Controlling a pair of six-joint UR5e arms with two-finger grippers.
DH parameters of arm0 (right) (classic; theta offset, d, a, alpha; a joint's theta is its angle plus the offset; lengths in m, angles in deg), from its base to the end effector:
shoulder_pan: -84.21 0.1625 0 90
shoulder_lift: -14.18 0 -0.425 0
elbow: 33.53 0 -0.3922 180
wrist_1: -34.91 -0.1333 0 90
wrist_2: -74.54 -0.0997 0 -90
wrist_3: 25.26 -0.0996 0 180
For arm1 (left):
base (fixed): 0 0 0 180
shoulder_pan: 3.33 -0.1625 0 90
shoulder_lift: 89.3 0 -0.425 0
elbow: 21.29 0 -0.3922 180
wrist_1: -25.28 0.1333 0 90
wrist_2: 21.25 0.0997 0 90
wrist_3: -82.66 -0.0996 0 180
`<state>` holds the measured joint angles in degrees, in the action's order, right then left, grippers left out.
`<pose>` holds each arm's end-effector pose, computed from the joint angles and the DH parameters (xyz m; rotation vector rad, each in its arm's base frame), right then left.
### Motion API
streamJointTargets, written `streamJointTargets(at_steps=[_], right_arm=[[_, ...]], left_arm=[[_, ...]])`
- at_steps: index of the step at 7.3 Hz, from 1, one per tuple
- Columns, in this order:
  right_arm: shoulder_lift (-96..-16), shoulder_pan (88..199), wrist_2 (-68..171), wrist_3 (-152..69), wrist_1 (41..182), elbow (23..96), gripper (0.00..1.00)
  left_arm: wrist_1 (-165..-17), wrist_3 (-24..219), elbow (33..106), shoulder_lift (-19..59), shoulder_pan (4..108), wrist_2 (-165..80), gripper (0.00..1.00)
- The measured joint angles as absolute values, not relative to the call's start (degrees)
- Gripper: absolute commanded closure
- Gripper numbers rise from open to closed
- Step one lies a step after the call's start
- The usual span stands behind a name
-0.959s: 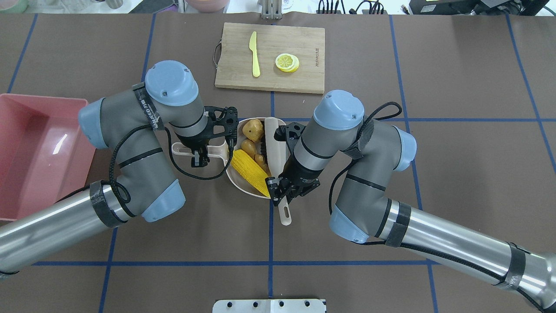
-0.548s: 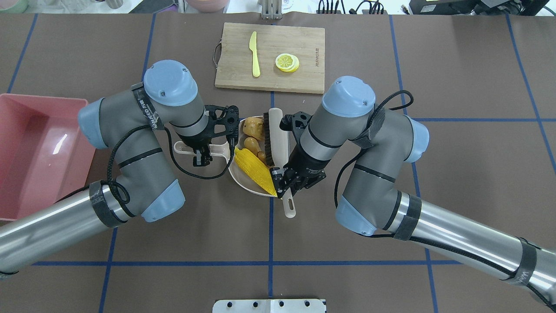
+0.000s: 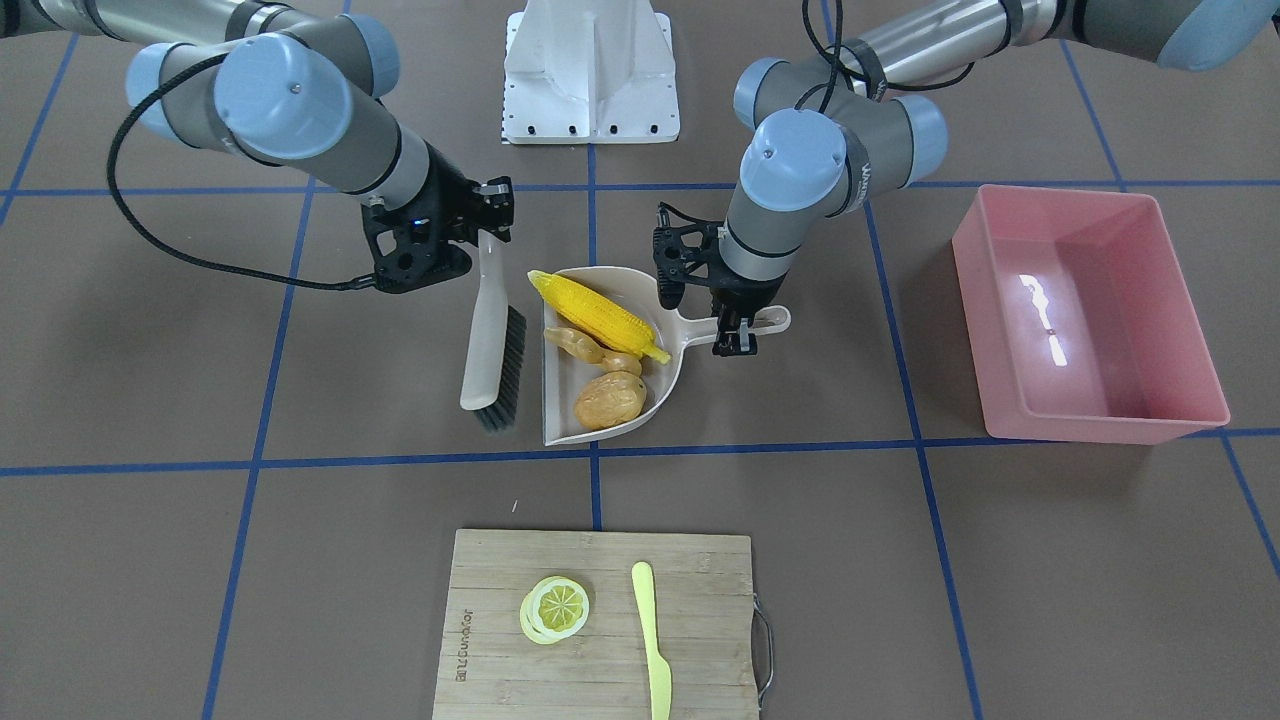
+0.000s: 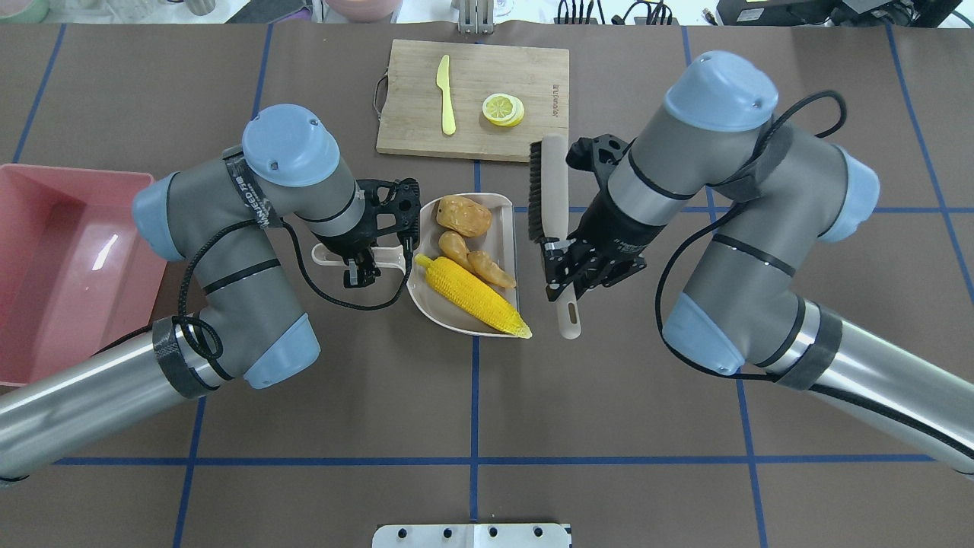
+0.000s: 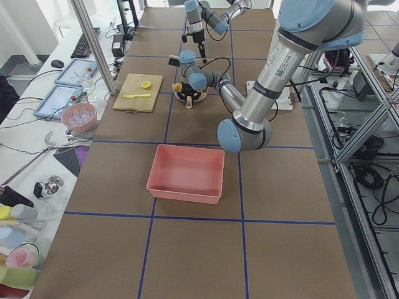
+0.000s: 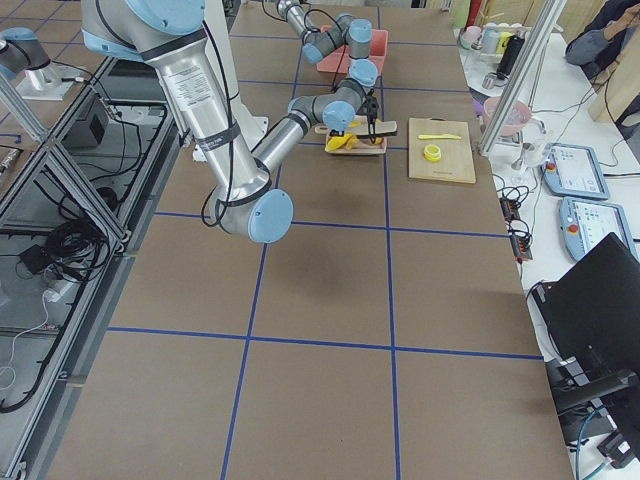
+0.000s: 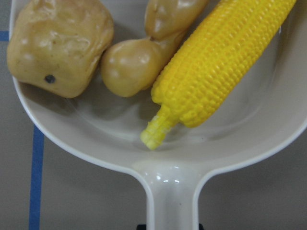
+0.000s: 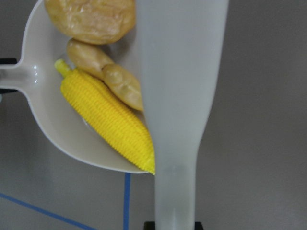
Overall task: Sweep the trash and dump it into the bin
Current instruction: 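Sweep the ginger and potato pieces into the dustpan with the right gripper's brush, then lift the loaded dustpan over the pink bin with the left gripper while the right withdraws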
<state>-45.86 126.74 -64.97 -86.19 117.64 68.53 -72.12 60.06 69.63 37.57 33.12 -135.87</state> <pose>-0.4163 -0.4599 0.2348 -0.1843 -1.1199 -0.1621 0.5081 -0.4894 0.2553 0.6999 0.6560 1.4049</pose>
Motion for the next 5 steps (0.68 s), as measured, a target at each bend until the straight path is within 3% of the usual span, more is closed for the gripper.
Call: streamJointTargets(at_steps=[5], right_arm=[[-58.49, 141.62, -65.81, -71.15, 125.43, 71.22, 1.00]], left_arm=[[-84.42, 71.82, 72.85, 34.72, 35.41, -135.92, 1.00]])
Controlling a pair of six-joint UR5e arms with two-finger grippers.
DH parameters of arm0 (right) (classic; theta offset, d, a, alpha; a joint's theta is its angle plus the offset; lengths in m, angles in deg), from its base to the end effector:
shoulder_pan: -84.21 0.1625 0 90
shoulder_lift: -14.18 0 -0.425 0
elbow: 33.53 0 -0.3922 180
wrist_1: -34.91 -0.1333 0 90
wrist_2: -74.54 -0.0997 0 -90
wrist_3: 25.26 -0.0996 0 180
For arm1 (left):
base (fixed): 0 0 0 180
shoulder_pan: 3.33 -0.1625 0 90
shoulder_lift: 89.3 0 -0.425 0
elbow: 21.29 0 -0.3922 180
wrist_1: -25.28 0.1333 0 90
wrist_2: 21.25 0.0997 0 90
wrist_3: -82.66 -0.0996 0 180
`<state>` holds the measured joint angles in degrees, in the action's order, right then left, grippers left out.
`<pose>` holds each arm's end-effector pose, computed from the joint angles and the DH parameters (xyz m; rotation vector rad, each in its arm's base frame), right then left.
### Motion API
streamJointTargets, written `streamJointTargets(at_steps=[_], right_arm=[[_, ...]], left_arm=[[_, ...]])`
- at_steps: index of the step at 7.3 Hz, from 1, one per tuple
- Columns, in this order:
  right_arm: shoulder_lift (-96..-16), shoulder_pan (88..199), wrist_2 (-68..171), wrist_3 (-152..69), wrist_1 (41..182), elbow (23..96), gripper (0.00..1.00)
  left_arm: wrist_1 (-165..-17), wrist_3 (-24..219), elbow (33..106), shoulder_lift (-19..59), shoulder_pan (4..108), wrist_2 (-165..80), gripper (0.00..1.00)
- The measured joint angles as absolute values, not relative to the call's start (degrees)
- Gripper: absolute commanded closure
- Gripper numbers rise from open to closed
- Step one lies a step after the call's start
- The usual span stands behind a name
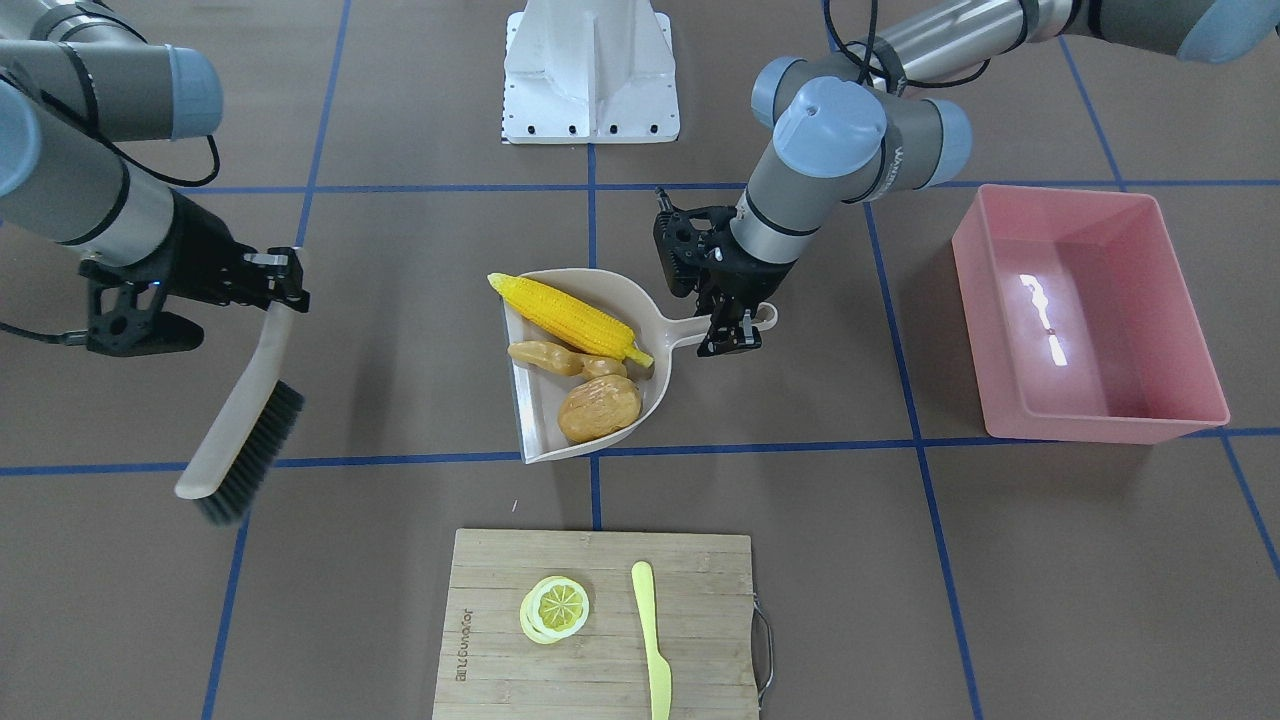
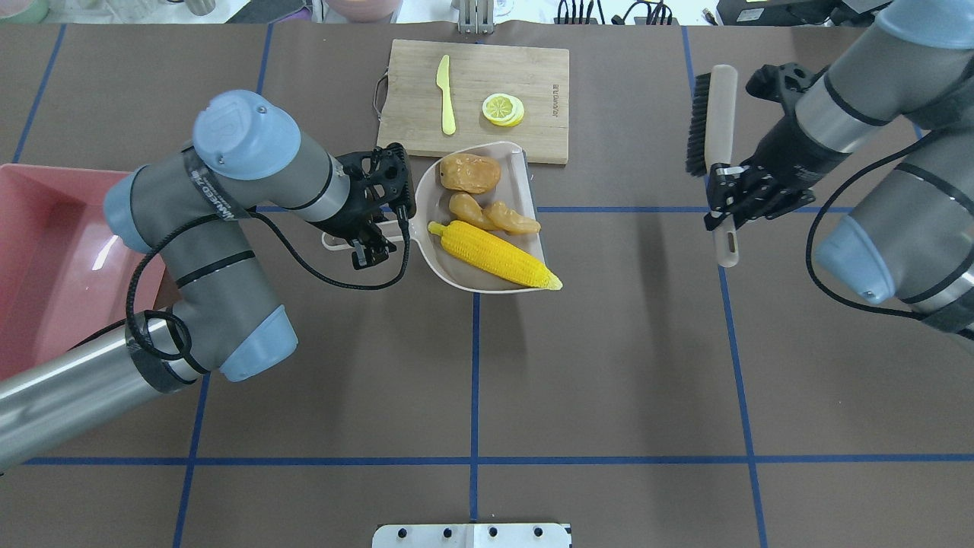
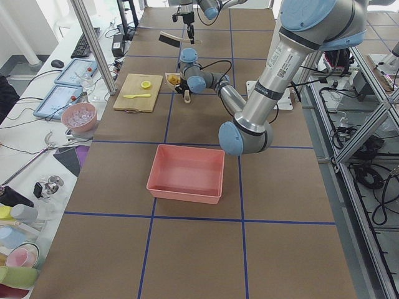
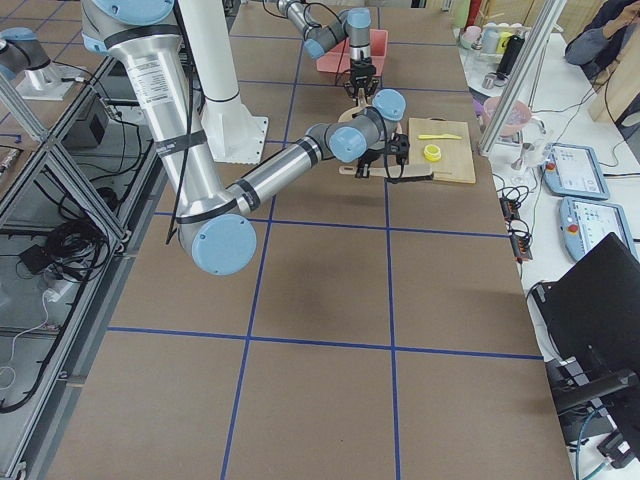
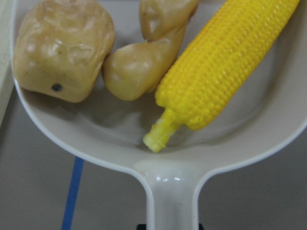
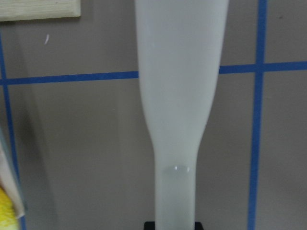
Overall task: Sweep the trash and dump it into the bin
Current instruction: 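Lift the loaded dustpan over the pink bin with the left gripper while the right withdraws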
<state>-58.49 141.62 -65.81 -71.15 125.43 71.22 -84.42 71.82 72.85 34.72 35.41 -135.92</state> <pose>-0.2632 -0.5167 0.3619 -0.1425 -0.9857 -0.0293 0.4697 -0.4945 0.2362 0.8509 0.7607 1.1892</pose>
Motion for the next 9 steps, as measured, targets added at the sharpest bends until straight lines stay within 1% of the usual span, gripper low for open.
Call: streamJointTargets(at_steps=[2, 4, 6, 8, 9], right_arm=[[-65.36, 144.85, -65.23, -61.74, 129.77, 71.86, 1.00], [-72.06, 144.83, -65.05, -56.90, 131.06, 72.40, 1.00], [-74.02, 144.88, -64.96, -49.20, 136.84, 72.36, 1.00], [-73.24, 146.04, -63.50, -38.72, 146.77, 72.30, 1.00], [-73.15, 146.00, -62.06, -35.86, 148.90, 71.93, 1.00]], left_arm=[[-86.05, 75.22, 77.56, 31.22, 39.25, -136.38, 1.00], [-85.93, 76.55, 81.02, 27.65, 47.06, -141.46, 1.00], [-85.53, 76.73, 81.77, 23.77, 55.00, -146.43, 1.00], [-85.48, 78.55, 82.50, 19.45, 61.17, -150.02, 1.00], [-85.47, 80.70, 83.70, 16.94, 63.15, -151.39, 1.00]])
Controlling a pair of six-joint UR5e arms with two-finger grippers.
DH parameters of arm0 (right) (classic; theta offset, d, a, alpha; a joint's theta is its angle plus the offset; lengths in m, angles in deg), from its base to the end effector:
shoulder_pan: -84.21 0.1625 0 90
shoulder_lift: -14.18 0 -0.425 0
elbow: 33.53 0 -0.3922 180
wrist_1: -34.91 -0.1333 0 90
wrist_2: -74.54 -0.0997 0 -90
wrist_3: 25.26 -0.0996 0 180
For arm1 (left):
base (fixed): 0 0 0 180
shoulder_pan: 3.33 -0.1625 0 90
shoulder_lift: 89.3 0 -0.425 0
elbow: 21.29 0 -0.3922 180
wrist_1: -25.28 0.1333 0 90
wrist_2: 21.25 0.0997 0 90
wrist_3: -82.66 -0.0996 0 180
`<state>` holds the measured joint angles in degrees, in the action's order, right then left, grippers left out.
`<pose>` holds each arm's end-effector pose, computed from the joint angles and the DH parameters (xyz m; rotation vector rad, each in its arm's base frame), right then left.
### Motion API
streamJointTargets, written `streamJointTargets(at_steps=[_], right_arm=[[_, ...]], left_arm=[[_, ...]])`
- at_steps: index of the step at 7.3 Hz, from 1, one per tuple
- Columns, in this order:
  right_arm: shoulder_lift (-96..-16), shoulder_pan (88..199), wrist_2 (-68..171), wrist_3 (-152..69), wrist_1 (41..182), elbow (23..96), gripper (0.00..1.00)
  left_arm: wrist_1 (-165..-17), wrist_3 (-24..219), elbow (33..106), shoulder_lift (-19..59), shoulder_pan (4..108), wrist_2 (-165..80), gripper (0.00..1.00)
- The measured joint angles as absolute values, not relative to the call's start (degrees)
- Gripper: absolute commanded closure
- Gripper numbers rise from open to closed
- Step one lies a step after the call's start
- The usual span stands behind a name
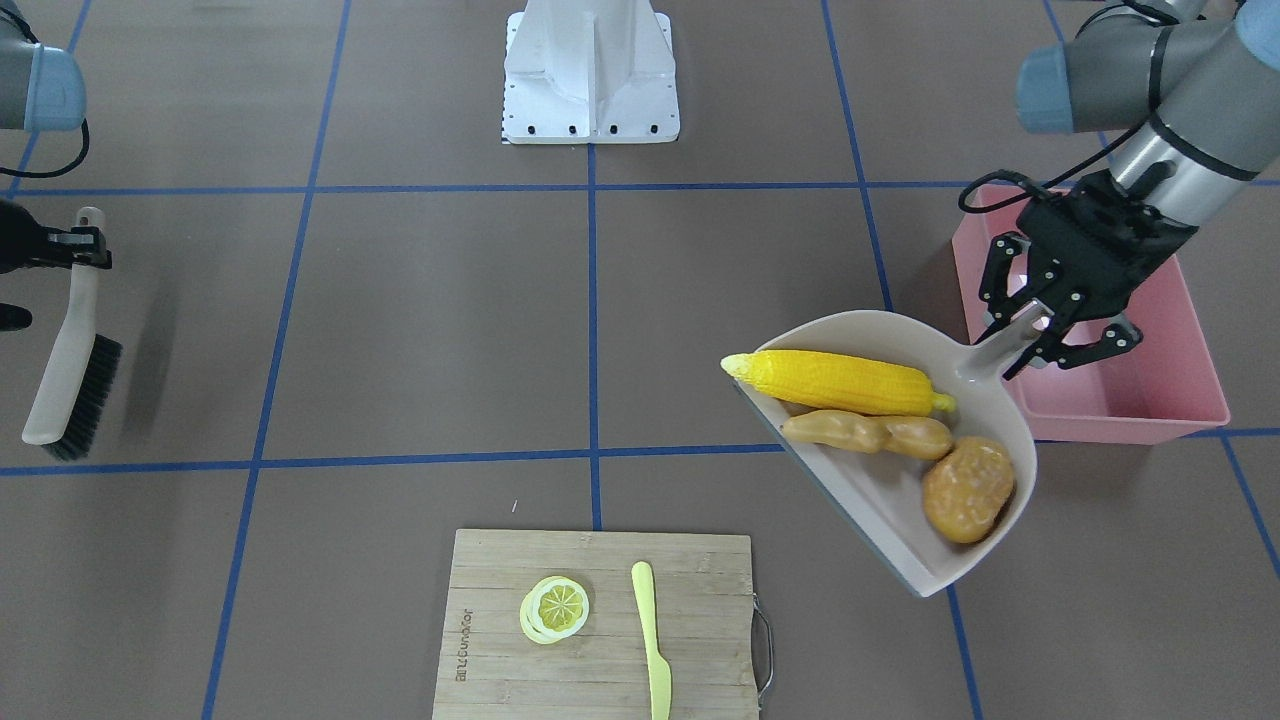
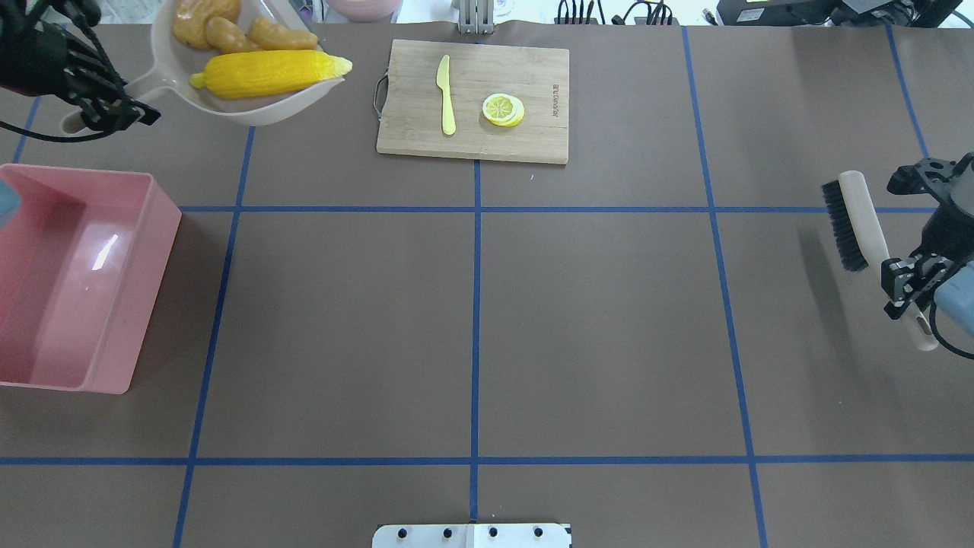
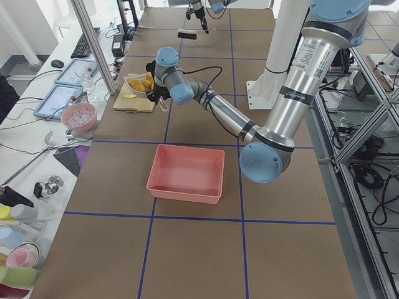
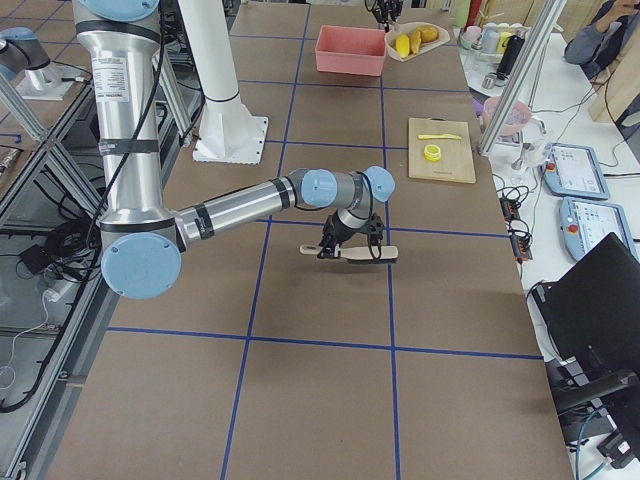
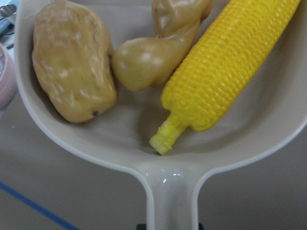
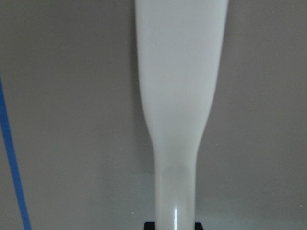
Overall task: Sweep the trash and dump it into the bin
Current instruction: 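Lift the loaded dustpan over the pink bin with the left gripper while the right withdraws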
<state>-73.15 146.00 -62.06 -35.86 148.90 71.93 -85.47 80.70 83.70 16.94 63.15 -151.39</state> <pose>-0.1754 -0.4559 0.5433 -0.3620 -0.7363 -0.2484 0.1664 -0.5554 0.3356 0.7462 0.8180 0.7165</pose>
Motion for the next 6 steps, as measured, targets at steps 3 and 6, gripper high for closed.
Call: streamJointTargets(at_steps=[3, 6], right_arm=[[-73.87, 145.56, -60.17, -33.78, 150.01, 69.99, 1.00], [-72.74, 145.23, -59.70, -33.74, 149.55, 65.80, 1.00]], left_arm=[[-85.64, 86.09, 87.16, 8.38, 67.59, -156.84, 1.00], [-85.90, 87.18, 91.52, -1.71, 71.30, -158.75, 1.00]])
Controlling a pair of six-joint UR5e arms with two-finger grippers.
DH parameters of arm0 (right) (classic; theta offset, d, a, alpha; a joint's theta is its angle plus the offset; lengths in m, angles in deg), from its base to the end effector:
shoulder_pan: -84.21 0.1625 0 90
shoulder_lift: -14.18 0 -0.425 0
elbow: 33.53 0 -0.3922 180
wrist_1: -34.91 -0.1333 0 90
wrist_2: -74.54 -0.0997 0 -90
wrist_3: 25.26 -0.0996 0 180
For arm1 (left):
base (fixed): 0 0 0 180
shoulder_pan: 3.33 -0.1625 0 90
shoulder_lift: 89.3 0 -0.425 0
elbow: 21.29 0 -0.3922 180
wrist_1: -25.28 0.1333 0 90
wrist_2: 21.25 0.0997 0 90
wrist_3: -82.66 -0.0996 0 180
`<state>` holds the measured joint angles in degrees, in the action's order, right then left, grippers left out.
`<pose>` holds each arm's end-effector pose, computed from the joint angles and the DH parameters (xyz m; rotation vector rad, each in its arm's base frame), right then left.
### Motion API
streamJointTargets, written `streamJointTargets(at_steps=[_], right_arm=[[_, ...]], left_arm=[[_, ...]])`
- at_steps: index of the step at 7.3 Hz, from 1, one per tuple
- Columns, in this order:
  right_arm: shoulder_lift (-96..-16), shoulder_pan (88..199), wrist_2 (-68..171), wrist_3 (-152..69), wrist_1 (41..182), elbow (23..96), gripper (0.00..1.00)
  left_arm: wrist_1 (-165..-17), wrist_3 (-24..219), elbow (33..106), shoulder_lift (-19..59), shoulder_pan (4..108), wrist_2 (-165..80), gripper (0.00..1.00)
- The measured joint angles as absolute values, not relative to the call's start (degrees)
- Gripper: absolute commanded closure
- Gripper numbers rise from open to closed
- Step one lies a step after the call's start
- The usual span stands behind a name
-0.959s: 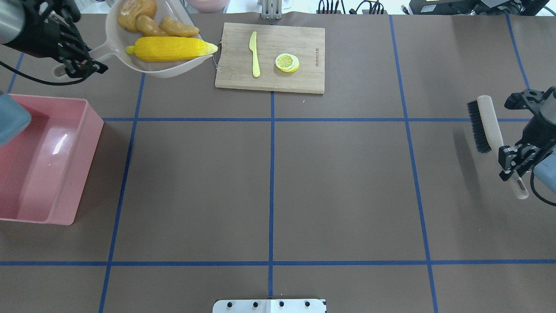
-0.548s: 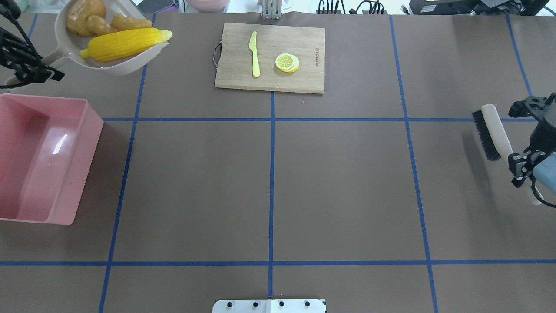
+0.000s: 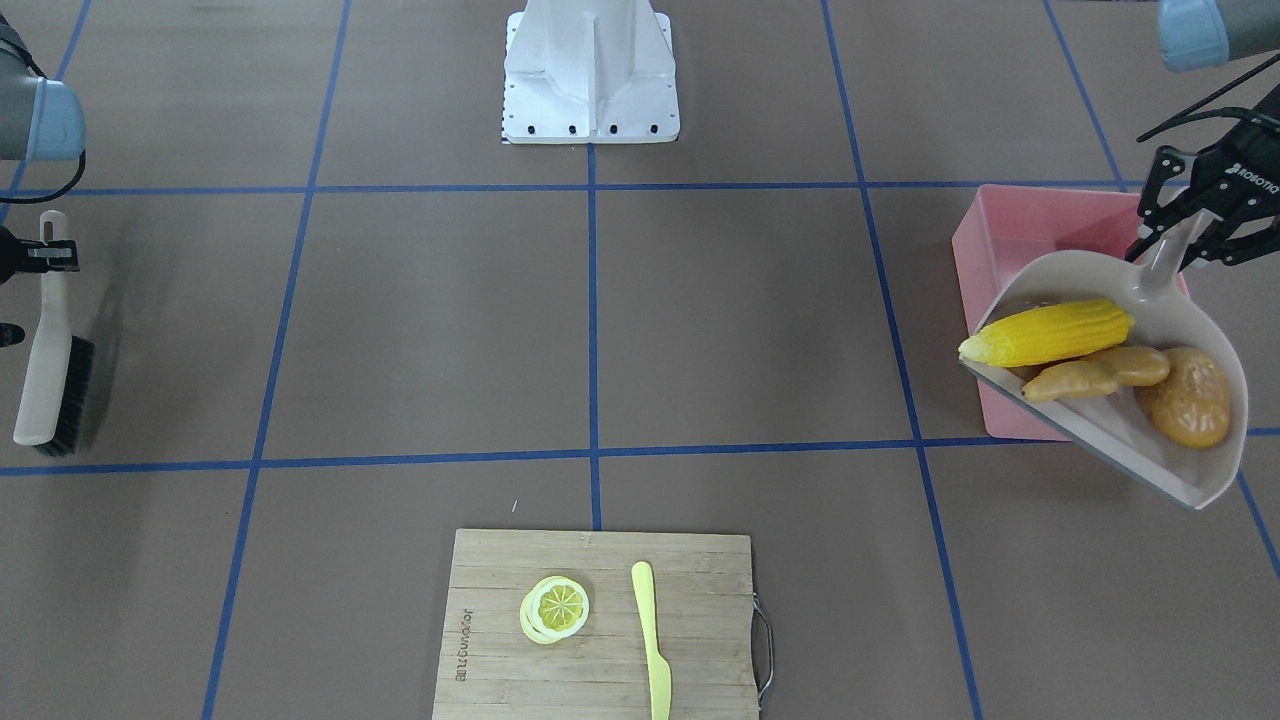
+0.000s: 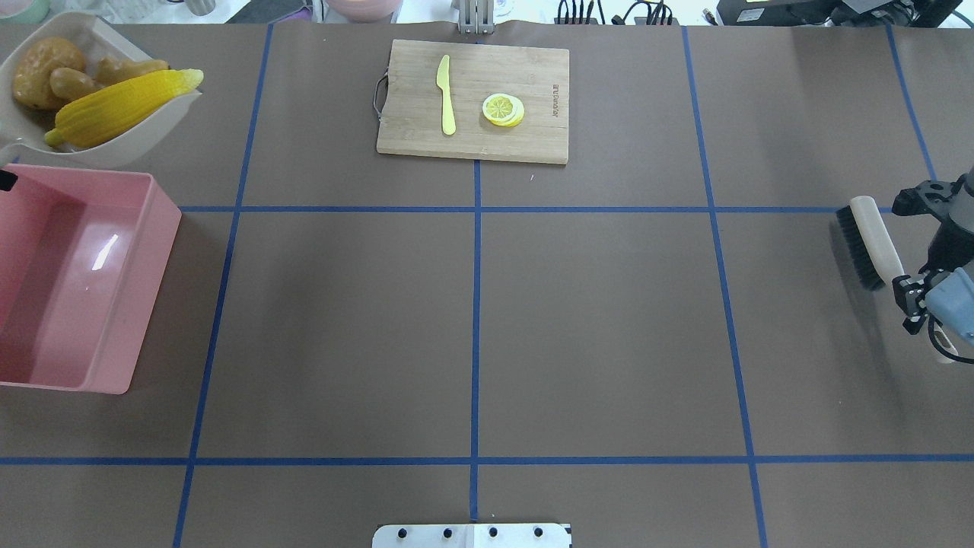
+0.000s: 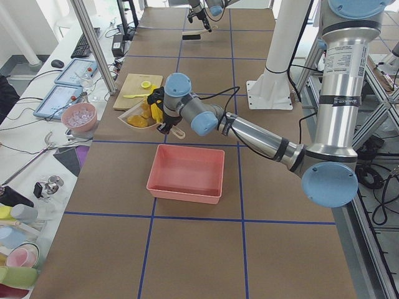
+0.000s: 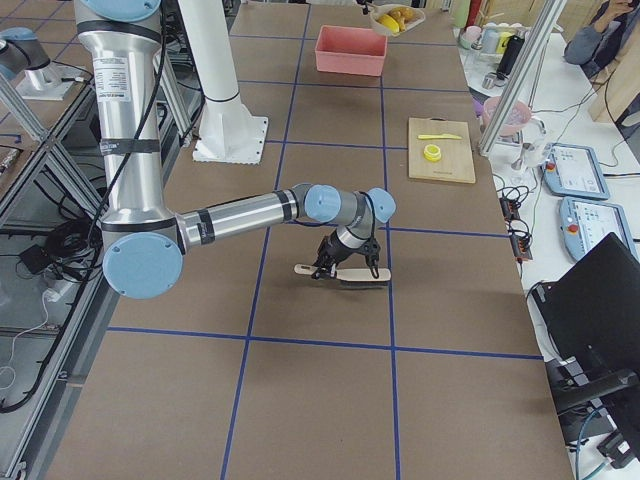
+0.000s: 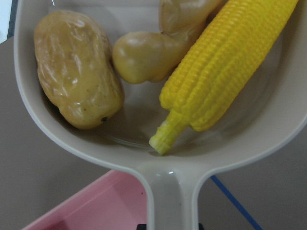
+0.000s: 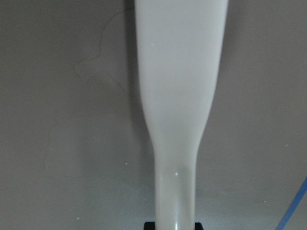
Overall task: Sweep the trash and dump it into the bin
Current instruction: 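Lift the loaded dustpan over the pink bin with the left gripper while the right withdraws, then lower the dustpan toward the pink bin while the right gripper sets the brush down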
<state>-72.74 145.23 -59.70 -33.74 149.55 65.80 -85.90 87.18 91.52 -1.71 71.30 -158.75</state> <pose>-0.1807 -0.4580 0.5935 -0.4401 -0.6651 -0.2563 0.0666 -0.4681 0.4346 0.5393 0.9032 0.4722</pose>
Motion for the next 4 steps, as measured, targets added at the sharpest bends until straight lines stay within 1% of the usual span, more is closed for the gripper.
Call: streamJointTargets(at_steps=[4], right_arm=[[-70.05, 144.70, -59.64, -34.17, 149.52, 63.64, 1.00]], left_arm=[[-85.56, 87.14, 95.66, -13.72, 78.09, -164.01, 1.00]])
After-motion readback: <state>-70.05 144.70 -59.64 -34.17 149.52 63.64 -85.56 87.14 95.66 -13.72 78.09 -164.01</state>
